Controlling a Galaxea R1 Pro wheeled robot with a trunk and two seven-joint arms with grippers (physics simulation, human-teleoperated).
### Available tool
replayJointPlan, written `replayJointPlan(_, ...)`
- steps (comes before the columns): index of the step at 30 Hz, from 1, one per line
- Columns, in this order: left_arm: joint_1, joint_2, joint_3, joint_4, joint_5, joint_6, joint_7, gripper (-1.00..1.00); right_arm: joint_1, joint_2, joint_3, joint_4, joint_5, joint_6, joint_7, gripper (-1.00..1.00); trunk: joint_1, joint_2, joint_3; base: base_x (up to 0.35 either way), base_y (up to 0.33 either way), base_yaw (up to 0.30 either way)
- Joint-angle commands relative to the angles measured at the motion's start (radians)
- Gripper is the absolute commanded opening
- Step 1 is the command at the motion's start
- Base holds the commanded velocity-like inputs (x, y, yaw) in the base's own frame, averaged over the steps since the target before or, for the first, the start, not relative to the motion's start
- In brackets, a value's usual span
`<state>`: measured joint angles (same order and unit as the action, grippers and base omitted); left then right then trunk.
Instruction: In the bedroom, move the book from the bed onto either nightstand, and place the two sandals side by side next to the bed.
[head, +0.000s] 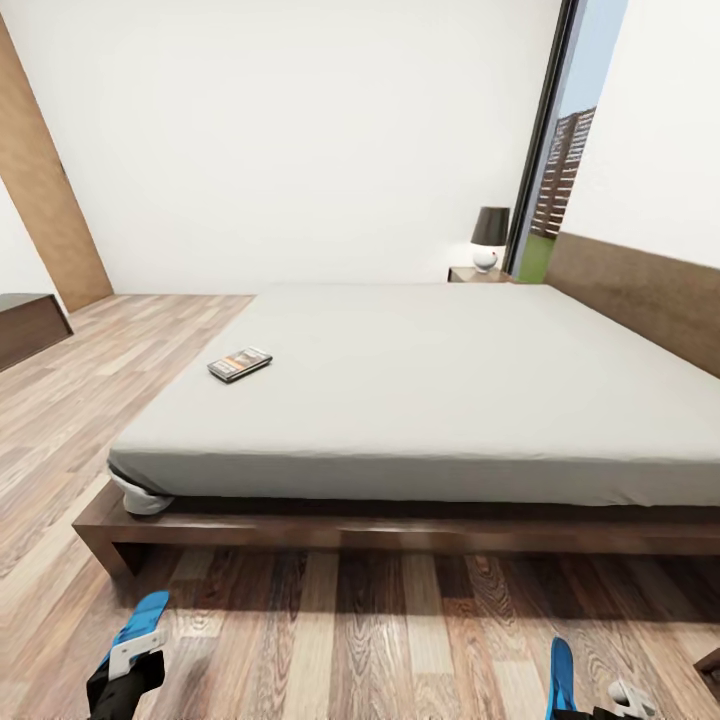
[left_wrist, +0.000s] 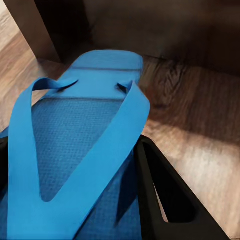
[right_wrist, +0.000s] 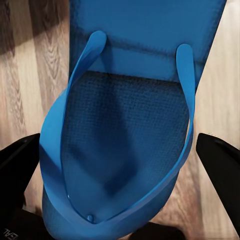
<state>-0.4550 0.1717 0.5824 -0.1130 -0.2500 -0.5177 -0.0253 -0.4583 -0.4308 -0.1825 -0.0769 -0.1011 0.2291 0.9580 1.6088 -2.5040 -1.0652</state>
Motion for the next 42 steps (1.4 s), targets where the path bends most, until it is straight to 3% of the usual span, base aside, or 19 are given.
replayJointPlan(1,-0.001,0.0,0.008,0.001,-0.011,-0.004,-0.001,-1.0,0.0,0.0,0.001,0.0,-0.011,0.01,0.002,-1.0,0.0,-0.001,-0.005,0.0,0.0,0.0)
replayJointPlan(35,-0.002,0.001,0.009,0.001,-0.01,-0.006,-0.001,-1.0,-0.001,0.0,0.001,-0.001,-0.01,0.01,0.002,-1.0,0.015,-0.009,-0.136,0.0,0.0,0.0)
replayJointPlan(38,-0.001,0.001,0.009,0.001,-0.009,-0.01,-0.001,-1.0,-0.001,0.0,0.001,0.0,-0.011,0.01,0.002,-1.0,0.015,-0.009,-0.136,0.0,0.0,0.0)
replayJointPlan(42,-0.002,0.002,0.01,0.001,-0.009,-0.076,-0.001,-1.0,0.0,0.0,0.001,0.0,-0.011,0.01,0.002,-1.0,0.015,-0.009,-0.136,0.0,0.0,0.0)
